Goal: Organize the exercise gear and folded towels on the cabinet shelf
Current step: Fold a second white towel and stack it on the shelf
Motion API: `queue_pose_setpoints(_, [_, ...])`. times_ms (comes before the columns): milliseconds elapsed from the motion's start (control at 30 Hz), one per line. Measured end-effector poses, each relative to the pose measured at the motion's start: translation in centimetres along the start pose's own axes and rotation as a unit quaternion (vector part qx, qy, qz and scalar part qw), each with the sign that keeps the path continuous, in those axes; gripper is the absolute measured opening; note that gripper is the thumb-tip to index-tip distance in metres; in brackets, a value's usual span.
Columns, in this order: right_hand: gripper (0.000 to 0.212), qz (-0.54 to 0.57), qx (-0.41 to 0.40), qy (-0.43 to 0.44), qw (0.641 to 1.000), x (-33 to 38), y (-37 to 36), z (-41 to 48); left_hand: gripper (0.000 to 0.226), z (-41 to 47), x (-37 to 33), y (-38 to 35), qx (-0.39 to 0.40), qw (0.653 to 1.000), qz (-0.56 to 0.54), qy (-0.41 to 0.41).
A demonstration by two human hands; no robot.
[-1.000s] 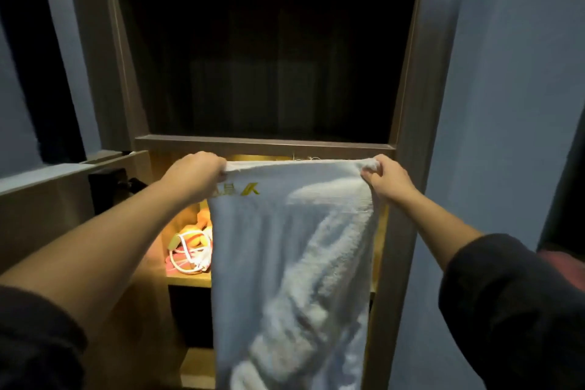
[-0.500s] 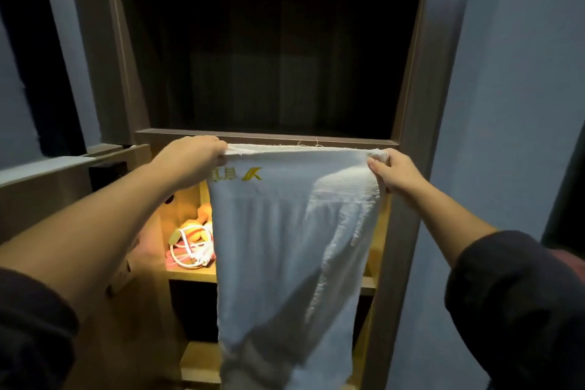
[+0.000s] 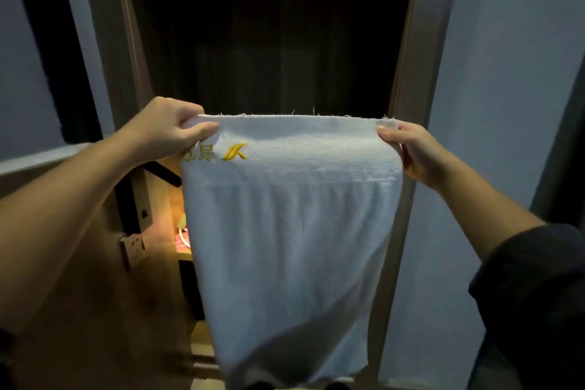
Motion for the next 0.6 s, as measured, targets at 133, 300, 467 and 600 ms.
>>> queue_pose_setpoints(133, [0.052,0.045,0.042,-0.034,0.998,-3.8,-0.8,-4.5,0.035,-4.5,-0.7,-2.3,0.073,0.997,-0.021,0.014])
queue_pose_setpoints(300, [0.051,0.102,0.142,-0.128,0.976,-11.8,-2.2,-11.0,0.056,-11.9,-0.6,-7.3,0.209,0.963,-0.151,0.078])
queue_pose_setpoints(467, [0.041,0.091,0.15,-0.277,0.945,-22.7,-3.4,-18.0,0.049,-21.9,1.3,-16.0,0.357,0.902,-0.176,0.164])
queue_pose_setpoints(600, [0.039,0.047,0.059,-0.371,0.926,-30.1,-4.0,-22.2,0.03,-29.0,3.1,-21.9,0.37,0.882,-0.17,0.24])
Point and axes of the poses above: each hand's wrist, its own z-axis towards the middle knuckle, its own y-axis out of the back of the hand, x = y × z, the point moved 6 cm from there along z, towards the middle knuckle, and after that the axes turned 6 degrees about -x, right-handed, at the moved point
